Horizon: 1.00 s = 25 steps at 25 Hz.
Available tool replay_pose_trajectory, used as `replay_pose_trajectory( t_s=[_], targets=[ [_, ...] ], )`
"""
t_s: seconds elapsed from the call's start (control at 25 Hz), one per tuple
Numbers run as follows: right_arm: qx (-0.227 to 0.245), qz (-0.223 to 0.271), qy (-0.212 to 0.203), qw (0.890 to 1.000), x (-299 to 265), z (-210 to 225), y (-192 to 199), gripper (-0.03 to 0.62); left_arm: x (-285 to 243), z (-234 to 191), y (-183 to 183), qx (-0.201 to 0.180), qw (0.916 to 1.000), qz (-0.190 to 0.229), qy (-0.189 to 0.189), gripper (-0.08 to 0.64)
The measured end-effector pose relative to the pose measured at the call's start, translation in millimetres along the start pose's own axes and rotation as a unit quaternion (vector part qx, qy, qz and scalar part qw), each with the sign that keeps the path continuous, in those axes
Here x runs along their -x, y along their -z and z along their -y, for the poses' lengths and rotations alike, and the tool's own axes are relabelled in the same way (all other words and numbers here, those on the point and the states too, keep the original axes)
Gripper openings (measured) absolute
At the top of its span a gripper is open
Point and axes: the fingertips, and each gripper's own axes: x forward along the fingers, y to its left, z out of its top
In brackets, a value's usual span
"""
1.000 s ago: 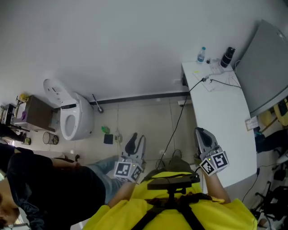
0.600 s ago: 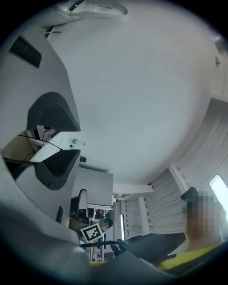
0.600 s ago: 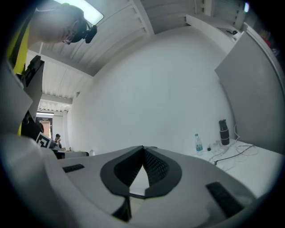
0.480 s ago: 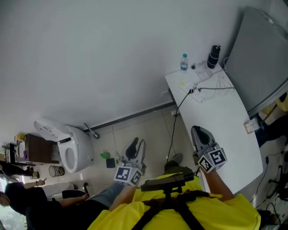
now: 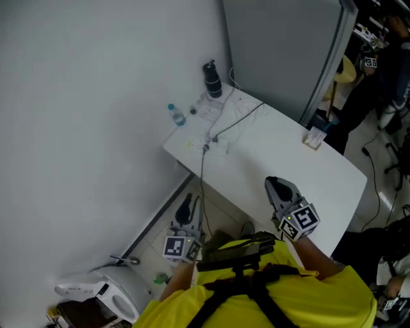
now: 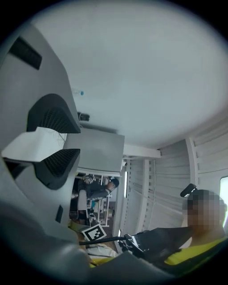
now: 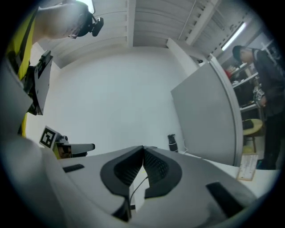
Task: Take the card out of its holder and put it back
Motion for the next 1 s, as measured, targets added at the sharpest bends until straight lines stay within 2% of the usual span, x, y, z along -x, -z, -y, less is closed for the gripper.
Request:
replay_pose_trajectory(
  t_s=[0.12, 0.24, 0.36, 0.44, 0.48, 0.56, 0.6, 0.68, 0.8, 0.88, 1.0],
  targets=[
    [-0.018, 0.026, 0.099, 0.995, 29.4, 47.5, -10.4, 0.003, -60.2, 28.4, -5.9, -0.011, 0.9952, -0.022, 0.095, 0.104],
    [-0.025, 0.045, 0.179, 0.983, 55.3, 77.0, -15.1, 0.003, -112.4, 56.9, -11.8, -0.023, 0.9838, -0.031, 0.175, 0.104],
    [-0.045, 0.051, 0.253, 0.965, 86.7, 94.0, -13.7, 0.003, -153.0, 85.7, -19.5, -0.02, 0.9712, -0.036, 0.235, 0.104],
    [-0.046, 0.059, 0.292, 0.953, 108.3, 97.5, -17.7, 0.009, -174.3, 105.1, -29.7, -0.031, 0.9626, -0.017, 0.268, 0.097],
    [-0.041, 0.062, 0.309, 0.948, 117.5, 101.5, -19.4, 0.018, -185.6, 116.0, -33.6, -0.039, 0.957, -0.007, 0.287, 0.058],
    [-0.038, 0.064, 0.338, 0.938, 133.1, 115.2, -16.9, 0.038, -207.2, 136.1, -33.7, -0.047, 0.9454, -0.005, 0.322, 0.037],
    [-0.043, 0.065, 0.346, 0.935, 139.6, 123.1, -13.4, 0.038, -215.6, 143.8, -30.3, -0.046, 0.9407, -0.01, 0.336, 0.009],
    [-0.049, 0.067, 0.347, 0.934, 148.6, 138.9, -9.3, 0.038, -226.8, 156.2, -19.0, -0.043, 0.9333, -0.028, 0.355, 0.009],
    [-0.046, 0.064, 0.308, 0.948, 154.1, 163.3, -12.8, 0.038, -235.7, 175.0, -3.4, -0.046, 0.9259, -0.057, 0.371, 0.009],
    [-0.045, 0.059, 0.275, 0.959, 157.4, 183.0, -13.8, 0.038, -243.1, 185.9, 4.4, -0.047, 0.9254, -0.067, 0.37, 0.009],
    [-0.041, 0.038, 0.227, 0.972, 163.4, 223.5, -4.4, 0.04, -256.5, 201.7, 20.2, -0.042, 0.931, -0.089, 0.351, 0.009]
  ],
)
